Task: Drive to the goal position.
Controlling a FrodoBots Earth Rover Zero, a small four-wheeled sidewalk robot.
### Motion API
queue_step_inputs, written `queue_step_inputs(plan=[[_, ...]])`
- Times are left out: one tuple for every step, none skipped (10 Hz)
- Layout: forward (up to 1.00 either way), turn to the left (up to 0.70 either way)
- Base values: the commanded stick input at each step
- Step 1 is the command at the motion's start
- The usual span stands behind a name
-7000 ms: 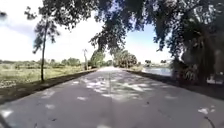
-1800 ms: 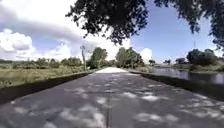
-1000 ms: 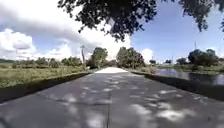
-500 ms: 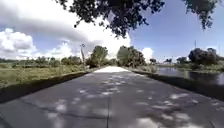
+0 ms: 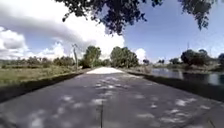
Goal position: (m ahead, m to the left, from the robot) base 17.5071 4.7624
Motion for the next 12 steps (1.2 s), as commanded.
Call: queue_step_inputs(plan=[[0.70,0.00],[0.70,0.00],[0.70,0.00],[0.70,0.00],[0.70,0.00],[0.70,0.00],[0.70,0.00],[0.70,0.00],[0.70,0.00],[0.70,0.00],[0.70,0.35],[0.70,0.35]])
